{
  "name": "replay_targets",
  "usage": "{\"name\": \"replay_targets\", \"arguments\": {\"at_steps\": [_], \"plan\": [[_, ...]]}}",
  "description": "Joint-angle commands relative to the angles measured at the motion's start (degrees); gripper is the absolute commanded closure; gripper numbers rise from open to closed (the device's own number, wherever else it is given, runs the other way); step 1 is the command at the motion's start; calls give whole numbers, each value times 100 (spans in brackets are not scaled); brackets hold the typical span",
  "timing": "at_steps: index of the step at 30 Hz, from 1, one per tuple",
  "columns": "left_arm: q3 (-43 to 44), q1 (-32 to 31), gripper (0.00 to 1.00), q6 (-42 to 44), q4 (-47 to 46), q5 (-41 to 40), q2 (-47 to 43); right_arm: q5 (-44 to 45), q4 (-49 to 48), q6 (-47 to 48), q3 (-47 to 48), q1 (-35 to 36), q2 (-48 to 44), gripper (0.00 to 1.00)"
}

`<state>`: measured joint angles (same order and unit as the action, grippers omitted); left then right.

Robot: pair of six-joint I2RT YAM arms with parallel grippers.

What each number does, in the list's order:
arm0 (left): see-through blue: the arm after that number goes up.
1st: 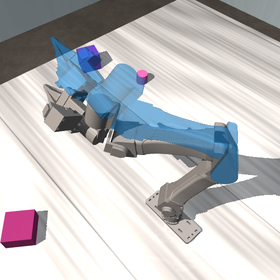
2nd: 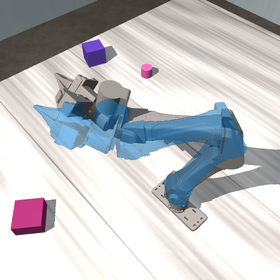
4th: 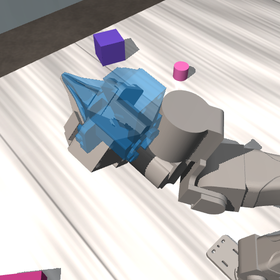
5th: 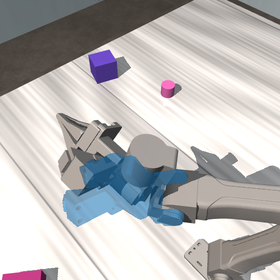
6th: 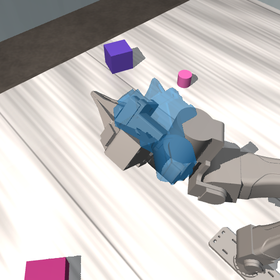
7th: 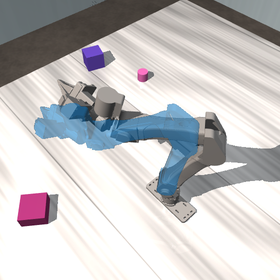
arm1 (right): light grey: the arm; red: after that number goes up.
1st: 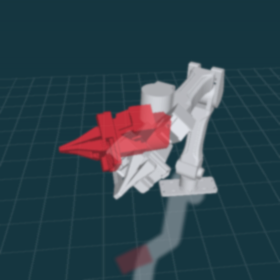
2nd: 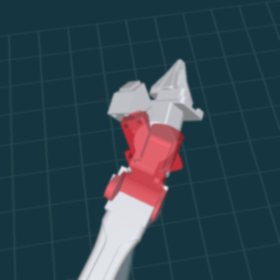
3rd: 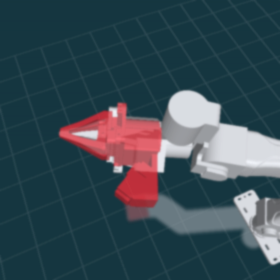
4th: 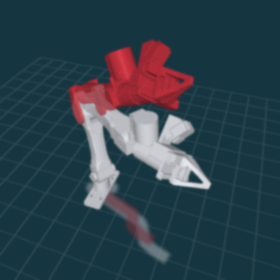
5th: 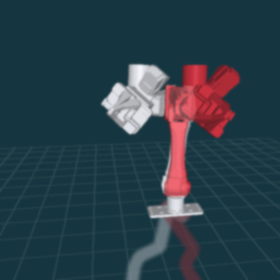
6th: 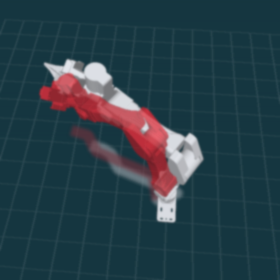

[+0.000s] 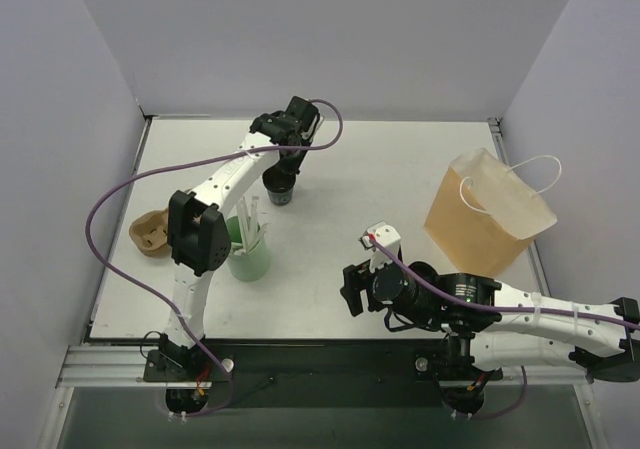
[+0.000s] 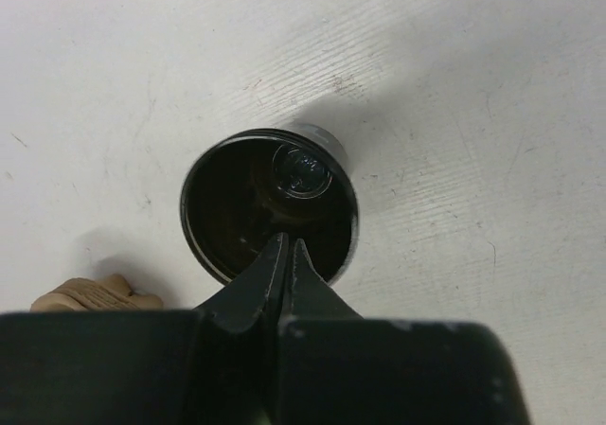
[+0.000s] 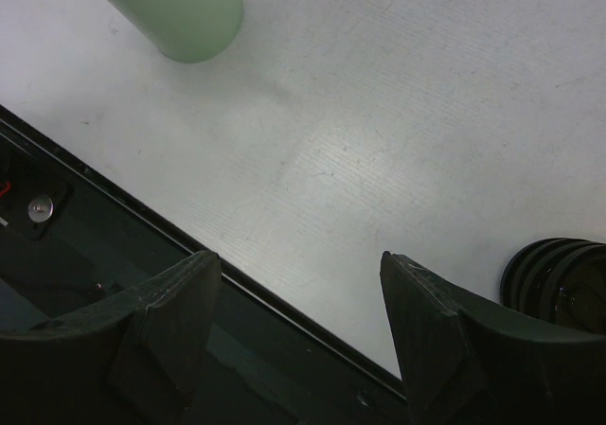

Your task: Pack the takeout coffee

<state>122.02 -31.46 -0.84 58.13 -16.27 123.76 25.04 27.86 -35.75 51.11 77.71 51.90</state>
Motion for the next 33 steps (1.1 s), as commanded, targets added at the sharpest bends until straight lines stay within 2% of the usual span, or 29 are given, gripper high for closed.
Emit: {"name": "replay_targets", "arguments": {"at_steps": [1,8,9,10,11,13,33], "plan": [[235,-62,100,49,5,-113,-54,63,36,-11,180,33,-75,31],[297,-237,100,286,-3,-411,-63,72,36,-20,189,33,-57,31],[262,-264,97,365,-47,-351,-80,71,36,-20,189,33,-57,31],[209,-281,84,409,-65,-237,-89,54,36,-20,189,33,-66,31],[156,-281,78,427,-74,-123,-89,54,44,-20,189,33,-66,31],[130,-273,72,444,-74,36,-63,54,44,-11,180,33,-92,31],[121,-229,71,506,-82,2,288,63,62,-11,136,33,-233,31]]}}
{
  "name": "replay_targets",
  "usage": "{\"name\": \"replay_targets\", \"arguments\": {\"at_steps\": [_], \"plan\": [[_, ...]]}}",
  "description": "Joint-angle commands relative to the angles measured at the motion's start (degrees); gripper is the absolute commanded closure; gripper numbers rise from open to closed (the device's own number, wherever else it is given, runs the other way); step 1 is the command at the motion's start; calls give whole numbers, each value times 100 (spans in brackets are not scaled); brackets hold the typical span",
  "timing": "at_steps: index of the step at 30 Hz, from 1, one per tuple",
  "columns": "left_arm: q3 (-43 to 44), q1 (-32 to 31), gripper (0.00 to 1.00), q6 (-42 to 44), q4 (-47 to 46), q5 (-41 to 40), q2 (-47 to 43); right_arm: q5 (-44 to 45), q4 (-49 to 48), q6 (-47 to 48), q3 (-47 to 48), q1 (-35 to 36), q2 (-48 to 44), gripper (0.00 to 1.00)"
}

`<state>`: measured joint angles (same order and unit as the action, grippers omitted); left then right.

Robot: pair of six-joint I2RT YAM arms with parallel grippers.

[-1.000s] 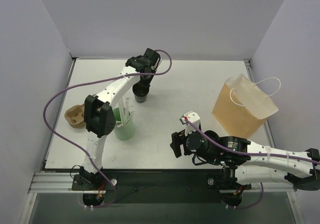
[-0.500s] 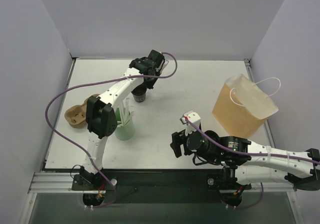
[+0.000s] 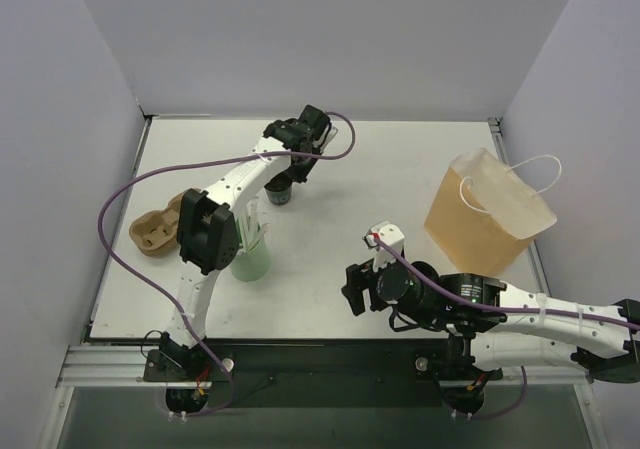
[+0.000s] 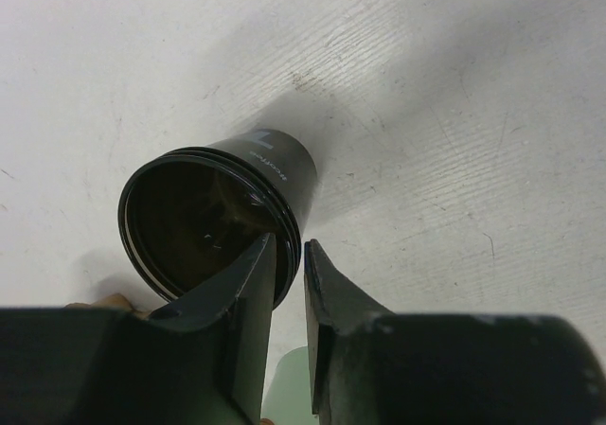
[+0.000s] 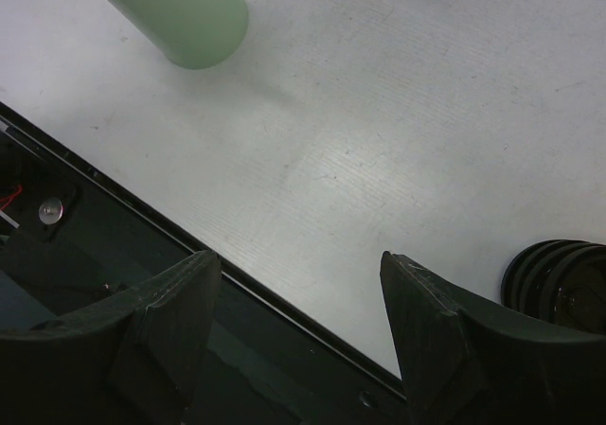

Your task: Pack the takeout coffee

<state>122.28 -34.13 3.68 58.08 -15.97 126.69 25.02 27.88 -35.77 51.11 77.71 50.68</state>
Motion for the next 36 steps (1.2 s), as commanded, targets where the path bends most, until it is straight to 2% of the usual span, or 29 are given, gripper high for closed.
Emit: {"name": "replay_targets", "arguments": {"at_steps": [1,36], "plan": [[103,38,71,54,-78,-38,-4,74,60,-18,136,33,-119,31],[59,82,75,71,-69,-188,171,118,165,-27,39,33,-383,31]]}}
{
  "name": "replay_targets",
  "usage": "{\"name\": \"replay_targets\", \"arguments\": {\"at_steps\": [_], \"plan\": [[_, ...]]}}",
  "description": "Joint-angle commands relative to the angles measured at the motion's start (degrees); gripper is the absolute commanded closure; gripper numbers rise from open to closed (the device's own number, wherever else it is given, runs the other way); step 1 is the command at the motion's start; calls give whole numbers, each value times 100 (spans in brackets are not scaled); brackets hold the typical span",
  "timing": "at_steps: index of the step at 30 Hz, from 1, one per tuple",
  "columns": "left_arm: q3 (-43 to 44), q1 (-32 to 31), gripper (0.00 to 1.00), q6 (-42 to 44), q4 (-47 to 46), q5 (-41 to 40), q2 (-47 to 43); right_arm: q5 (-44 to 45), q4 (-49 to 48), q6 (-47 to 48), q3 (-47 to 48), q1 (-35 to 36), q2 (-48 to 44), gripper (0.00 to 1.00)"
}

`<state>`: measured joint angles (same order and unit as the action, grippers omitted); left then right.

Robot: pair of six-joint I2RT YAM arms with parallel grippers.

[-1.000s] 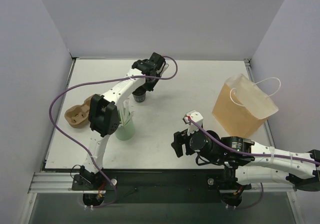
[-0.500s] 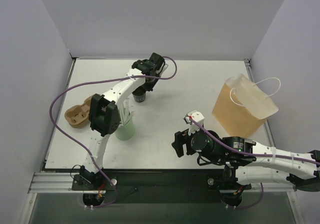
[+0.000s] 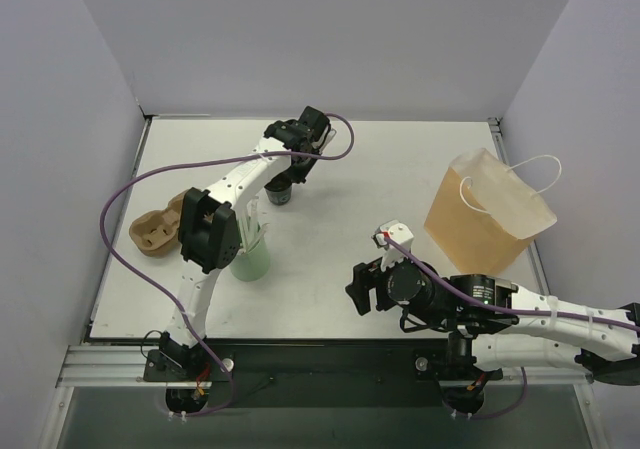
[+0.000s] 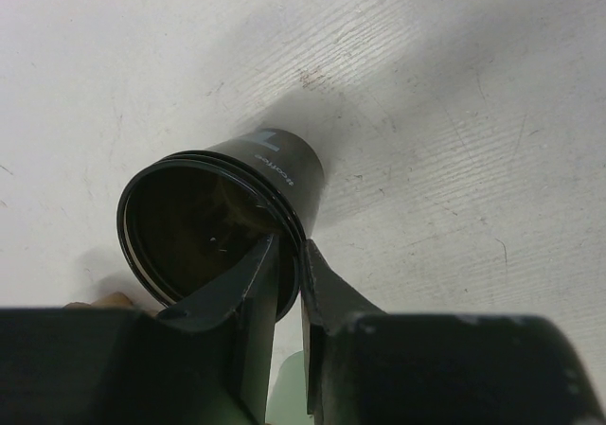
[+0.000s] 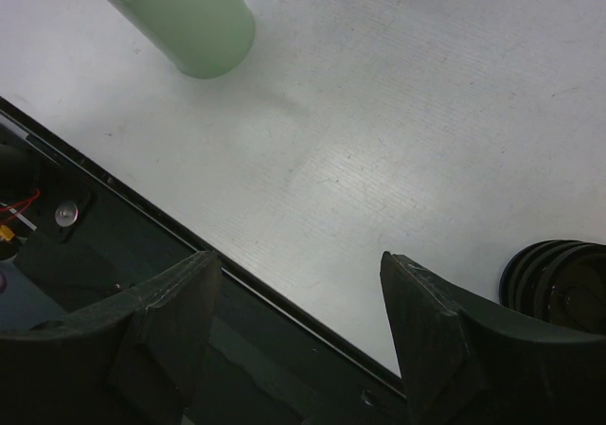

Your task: Pack the takeout coffee

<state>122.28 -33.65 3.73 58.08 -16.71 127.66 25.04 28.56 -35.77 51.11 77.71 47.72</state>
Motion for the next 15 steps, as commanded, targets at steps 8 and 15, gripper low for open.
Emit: {"name": "replay_targets", "arguments": {"at_steps": [8,15], "plan": [[50,25,98,67,-96,-122,40,133,106,-44,4,33,-114,31],[234,-28,100,84,-61,-473,-83,150,98,-62,-5,42,-114,31]]}}
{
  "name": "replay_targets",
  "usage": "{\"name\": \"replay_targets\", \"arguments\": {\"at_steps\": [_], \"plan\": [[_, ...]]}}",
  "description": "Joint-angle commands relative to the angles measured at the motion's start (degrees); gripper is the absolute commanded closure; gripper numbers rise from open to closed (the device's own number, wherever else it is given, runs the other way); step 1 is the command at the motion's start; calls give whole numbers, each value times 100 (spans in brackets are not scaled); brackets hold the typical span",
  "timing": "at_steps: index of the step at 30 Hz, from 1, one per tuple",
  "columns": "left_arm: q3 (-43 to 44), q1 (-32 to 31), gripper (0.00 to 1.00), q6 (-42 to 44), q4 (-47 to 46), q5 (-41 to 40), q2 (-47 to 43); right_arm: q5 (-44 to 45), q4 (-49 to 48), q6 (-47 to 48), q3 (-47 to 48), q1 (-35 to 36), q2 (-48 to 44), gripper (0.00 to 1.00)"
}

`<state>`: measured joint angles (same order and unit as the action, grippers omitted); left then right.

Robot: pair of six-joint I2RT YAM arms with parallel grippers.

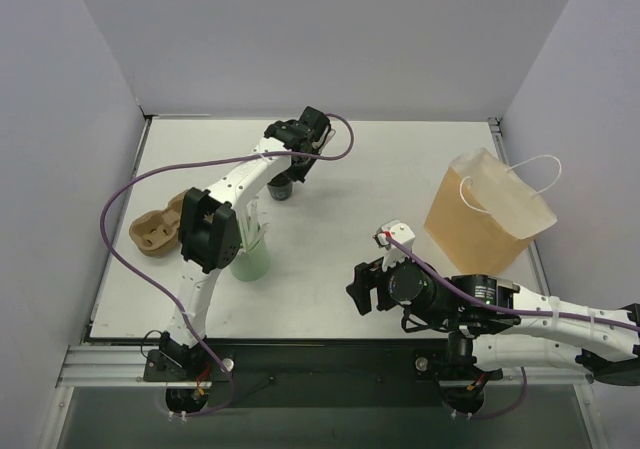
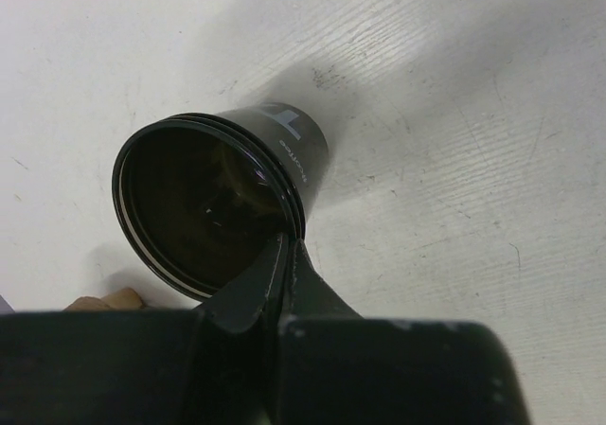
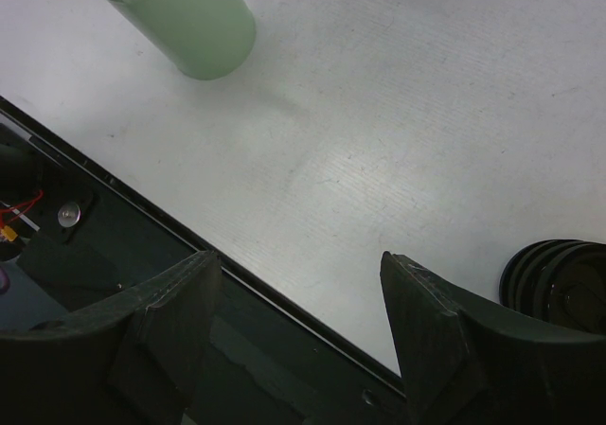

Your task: Pack the takeout coffee

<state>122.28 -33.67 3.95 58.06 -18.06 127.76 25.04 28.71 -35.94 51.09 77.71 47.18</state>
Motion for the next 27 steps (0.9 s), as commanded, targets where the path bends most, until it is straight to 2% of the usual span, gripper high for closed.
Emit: {"name": "replay_targets", "arguments": {"at_steps": [1,11,23,25,27], "plan": [[296,-60,100,54,3,-634,-120,151,82,-36,6,34,-51,31],[455,-105,100,-16,240,-1251,-147,107,91,-44,68,33,90,31],[376,-193,100,-69,126,-1234,-419,185,82,-62,112,33,256,31],[376,-105,100,-261,161,-1384,-419,247,91,-79,147,33,327,31],[376,183,98,-368,153,-1104,-489,457,12,-27,208,-1,441,30]]}}
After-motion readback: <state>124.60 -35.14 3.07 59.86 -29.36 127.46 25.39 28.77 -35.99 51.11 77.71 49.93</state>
